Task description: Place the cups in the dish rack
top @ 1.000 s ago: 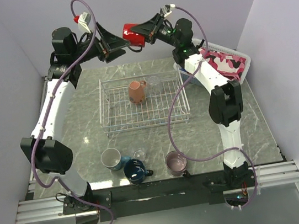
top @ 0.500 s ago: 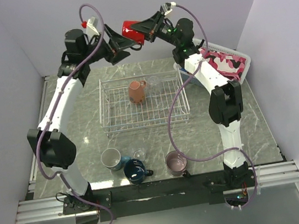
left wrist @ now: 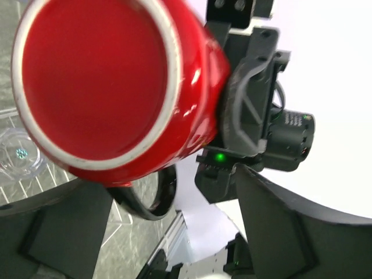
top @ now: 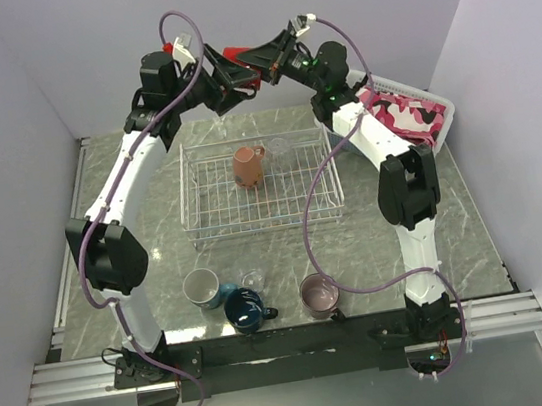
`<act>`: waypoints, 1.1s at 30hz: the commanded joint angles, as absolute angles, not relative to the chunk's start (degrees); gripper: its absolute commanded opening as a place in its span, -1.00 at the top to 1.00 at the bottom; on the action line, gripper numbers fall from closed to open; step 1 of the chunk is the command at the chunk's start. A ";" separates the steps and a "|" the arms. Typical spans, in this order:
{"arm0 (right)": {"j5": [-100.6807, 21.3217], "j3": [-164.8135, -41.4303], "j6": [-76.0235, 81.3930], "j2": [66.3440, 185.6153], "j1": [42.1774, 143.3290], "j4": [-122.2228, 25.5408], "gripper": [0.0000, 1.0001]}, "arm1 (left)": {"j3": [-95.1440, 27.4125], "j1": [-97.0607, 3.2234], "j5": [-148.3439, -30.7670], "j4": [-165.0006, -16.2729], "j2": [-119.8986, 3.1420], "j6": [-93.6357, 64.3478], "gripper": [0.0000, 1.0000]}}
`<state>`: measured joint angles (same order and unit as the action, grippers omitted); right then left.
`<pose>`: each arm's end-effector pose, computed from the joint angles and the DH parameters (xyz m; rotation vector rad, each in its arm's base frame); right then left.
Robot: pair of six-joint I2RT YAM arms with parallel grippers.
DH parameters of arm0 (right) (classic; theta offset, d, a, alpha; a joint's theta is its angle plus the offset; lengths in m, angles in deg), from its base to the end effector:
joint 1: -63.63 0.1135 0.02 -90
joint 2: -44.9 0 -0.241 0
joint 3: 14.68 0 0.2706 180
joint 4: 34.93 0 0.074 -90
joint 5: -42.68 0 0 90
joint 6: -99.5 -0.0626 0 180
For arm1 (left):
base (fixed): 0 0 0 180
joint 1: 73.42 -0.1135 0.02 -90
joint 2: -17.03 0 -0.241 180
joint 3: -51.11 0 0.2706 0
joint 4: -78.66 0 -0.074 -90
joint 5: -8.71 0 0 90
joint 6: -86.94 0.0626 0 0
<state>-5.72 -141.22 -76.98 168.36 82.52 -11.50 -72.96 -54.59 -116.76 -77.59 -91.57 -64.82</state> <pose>0.4891 0.2113 0.3830 0.0591 1.5060 1.9467 0.4439 -0.1897 0.3961 -0.2048 1.9477 -1.5164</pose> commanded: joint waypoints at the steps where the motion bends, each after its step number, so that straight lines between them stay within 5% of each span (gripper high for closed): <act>1: -6.54 -141.57 -77.51 162.94 83.05 -4.33 1.00 | -74.64 -54.61 -115.31 -80.10 -89.50 -66.34 -0.63; 12: -6.54 -141.92 -78.04 163.99 84.36 -3.71 1.00 | -74.46 -54.00 -115.22 -81.68 -88.79 -67.40 0.27; 19: -4.52 -139.90 -77.69 163.55 86.04 -4.32 1.00 | -75.69 -53.73 -115.22 -81.85 -88.97 -66.79 0.33; 23: -2.85 -136.04 -77.34 161.71 86.65 -4.33 1.00 | -75.60 -54.52 -114.78 -80.80 -88.62 -66.08 0.98; 33: 0.05 -128.65 -75.49 156.87 86.30 -5.82 1.00 | -75.16 -56.19 -113.90 -77.90 -87.12 -62.13 0.98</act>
